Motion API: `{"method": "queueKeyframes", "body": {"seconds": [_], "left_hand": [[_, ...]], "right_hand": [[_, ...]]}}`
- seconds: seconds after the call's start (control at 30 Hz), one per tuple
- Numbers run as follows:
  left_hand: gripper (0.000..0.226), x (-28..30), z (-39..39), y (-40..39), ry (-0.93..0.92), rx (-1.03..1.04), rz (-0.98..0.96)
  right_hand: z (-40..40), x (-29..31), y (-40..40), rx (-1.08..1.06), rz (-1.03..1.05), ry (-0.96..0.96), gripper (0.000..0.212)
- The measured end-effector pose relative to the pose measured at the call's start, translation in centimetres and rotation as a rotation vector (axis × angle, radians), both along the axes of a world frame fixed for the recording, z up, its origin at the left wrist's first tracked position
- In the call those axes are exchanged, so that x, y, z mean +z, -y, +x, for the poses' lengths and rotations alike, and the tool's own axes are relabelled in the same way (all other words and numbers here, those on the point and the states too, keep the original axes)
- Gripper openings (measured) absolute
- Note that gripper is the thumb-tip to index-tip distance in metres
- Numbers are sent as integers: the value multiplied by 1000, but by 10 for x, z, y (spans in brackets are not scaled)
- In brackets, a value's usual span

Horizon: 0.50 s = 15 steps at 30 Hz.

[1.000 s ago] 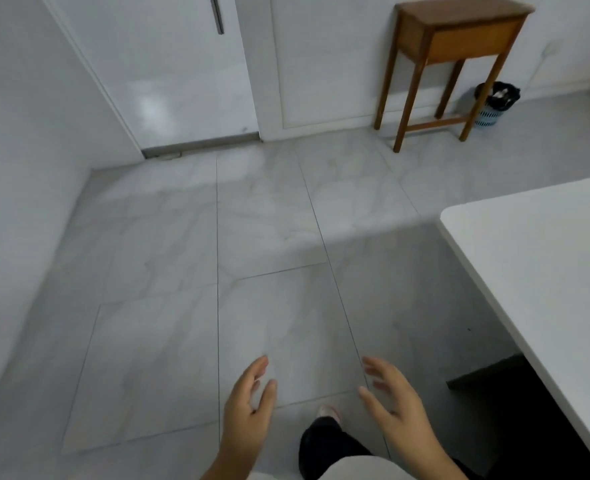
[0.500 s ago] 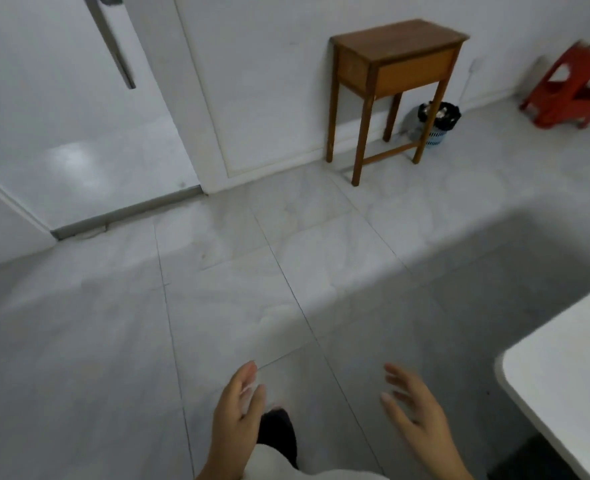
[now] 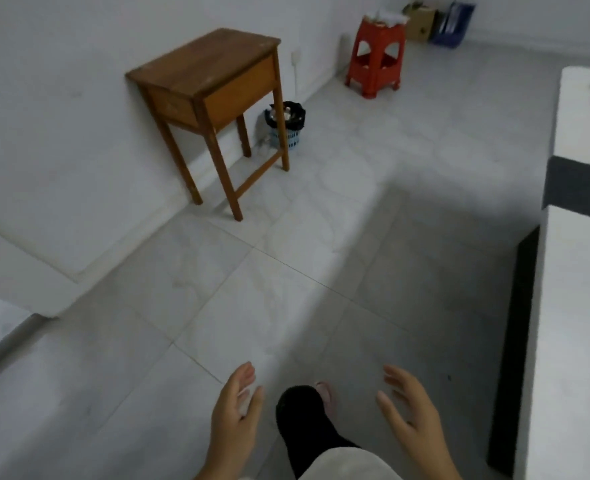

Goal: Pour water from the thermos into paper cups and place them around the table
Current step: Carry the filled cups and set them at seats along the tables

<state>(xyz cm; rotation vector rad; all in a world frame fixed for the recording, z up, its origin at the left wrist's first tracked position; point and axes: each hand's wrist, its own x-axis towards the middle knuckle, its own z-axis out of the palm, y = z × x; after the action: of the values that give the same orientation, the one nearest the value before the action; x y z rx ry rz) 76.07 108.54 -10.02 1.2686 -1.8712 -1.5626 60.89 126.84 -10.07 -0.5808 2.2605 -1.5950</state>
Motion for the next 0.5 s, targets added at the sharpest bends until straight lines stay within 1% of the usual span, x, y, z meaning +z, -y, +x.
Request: {"method": "queueKeyframes", "body": {"seconds": [0.03,0.1,0.17,0.27,0.37,0.4,0.43,0.47,0.5], "left_hand": [[34,5,-29,17,-13,-14,-2],[34,18,-88,47,-29,-78,-26],[35,28,-143,73,-44,-164,-65],[35,34,-222,107,-63,-255,-76],[55,29,-273,130,-84,-322,-46],[55,26,-298,139,-69,-341,-38],[48,22,-325,148,-54,-356,-27],[40,18,-352,157,-52,-375,-4],[38,15,-380,165,-50,-396,10]], "right_hand": [[-25,4,17,-22,-1,1,36],[-75,17,46,-73,-15,-4,42],[-121,25,66,-134,-27,-15,35],[-182,23,84,-230,-34,-41,38],[-216,19,90,-285,-48,-8,44],[-236,16,93,-321,-44,6,45],[-257,14,97,-357,-45,7,45],[-279,13,103,-390,-43,5,43],[-302,12,110,-416,-34,4,38]]}}
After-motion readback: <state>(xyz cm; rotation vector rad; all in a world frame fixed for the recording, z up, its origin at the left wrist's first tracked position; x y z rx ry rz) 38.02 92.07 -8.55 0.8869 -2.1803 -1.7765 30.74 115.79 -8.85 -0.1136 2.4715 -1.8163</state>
